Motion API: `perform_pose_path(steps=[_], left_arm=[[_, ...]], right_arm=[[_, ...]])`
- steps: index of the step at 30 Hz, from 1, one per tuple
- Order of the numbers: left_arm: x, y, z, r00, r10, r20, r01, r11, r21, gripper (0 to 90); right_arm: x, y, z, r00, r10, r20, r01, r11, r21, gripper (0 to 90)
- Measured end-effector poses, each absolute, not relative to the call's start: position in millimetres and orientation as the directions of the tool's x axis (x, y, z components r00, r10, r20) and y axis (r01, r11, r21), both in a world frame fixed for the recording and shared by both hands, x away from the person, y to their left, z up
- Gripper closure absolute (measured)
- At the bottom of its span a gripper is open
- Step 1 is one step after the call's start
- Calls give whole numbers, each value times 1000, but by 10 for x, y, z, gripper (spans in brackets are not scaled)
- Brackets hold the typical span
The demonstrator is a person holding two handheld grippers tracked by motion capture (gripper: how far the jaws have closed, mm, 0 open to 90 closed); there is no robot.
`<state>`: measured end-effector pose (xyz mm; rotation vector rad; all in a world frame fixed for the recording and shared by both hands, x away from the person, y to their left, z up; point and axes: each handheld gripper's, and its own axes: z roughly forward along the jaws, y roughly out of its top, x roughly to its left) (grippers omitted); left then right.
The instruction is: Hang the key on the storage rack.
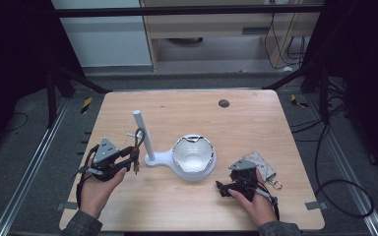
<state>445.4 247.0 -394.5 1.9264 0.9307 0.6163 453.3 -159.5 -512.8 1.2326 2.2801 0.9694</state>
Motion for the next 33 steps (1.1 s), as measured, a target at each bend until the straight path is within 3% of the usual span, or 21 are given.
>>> perform_pose_path(steps=[17,24,33], left_arm=[[4485,2422,-3979,604,796,43,363,-323,874,646],[4482,2478,-4191,574,818,45,371,-309,876,306],[4618,2688,-4626,540,842,23,450,-311,837,94]], right_arm=[[4534,-1595,-5129,-547,837,-1,581,380,720,2],[4511,-1608,-5130,-546,838,-3,579,381,721,3],[4488,-1627,-5127,-554,833,5,579,381,720,15]])
